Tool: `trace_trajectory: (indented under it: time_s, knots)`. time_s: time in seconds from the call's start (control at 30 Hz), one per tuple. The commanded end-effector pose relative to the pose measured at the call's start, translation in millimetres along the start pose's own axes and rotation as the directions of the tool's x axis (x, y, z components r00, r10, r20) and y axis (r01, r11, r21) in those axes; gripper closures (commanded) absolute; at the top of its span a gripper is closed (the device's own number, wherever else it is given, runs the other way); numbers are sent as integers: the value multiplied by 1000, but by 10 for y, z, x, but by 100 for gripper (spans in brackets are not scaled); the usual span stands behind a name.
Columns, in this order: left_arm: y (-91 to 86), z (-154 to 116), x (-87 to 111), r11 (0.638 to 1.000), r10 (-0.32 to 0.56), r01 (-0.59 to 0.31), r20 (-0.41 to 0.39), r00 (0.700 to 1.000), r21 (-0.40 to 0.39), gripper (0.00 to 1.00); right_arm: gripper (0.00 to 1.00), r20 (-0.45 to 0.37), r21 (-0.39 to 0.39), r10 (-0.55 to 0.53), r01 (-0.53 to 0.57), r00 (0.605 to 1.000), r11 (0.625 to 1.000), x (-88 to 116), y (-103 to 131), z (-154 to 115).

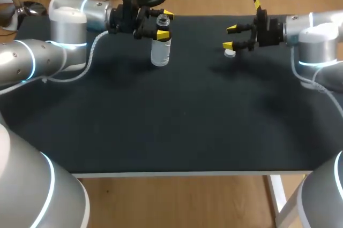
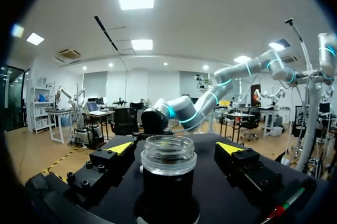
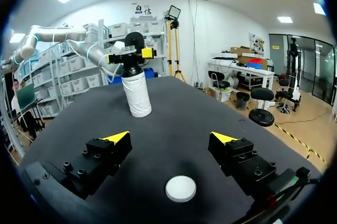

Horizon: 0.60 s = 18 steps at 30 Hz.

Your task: Unscrew the bottle cap

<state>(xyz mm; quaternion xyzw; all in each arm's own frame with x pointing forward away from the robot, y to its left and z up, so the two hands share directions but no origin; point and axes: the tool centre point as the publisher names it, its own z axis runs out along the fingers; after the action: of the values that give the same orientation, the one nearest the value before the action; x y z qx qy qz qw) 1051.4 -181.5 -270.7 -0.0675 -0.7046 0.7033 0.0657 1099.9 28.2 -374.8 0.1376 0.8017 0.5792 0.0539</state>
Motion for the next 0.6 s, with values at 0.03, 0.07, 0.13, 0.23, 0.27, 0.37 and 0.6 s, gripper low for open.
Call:
trace_trajectory:
  time_s: [0.03,0.07,0.13,0.23,0.27,0.37,0.6]
  knots:
    - [-52,-41,111,999,3,-2,23,1000,-32,0,0,53,1,-1,1,999,1000,50,14,-14]
    - [-62,-55,142,999,3,-1,36,999,-37,0,0,53,1,-1,1,999,1000,50,14,-14]
    - [-88,-85,204,999,4,-2,55,998,-45,0,0,53,1,-1,1,999,1000,50,14,-14]
    - [-128,-119,294,999,4,0,80,997,-54,0,0,53,1,-1,1,999,1000,50,14,-14]
    - [-139,-135,322,998,1,3,86,996,-55,0,0,53,1,-1,1,999,1000,50,14,-14]
    - [-161,-187,400,998,0,7,101,995,-70,0,0,53,1,-1,1,999,1000,50,14,-14]
    - [-197,-337,567,998,6,5,168,986,-68,0,0,53,1,-1,1,999,1000,50,14,-14]
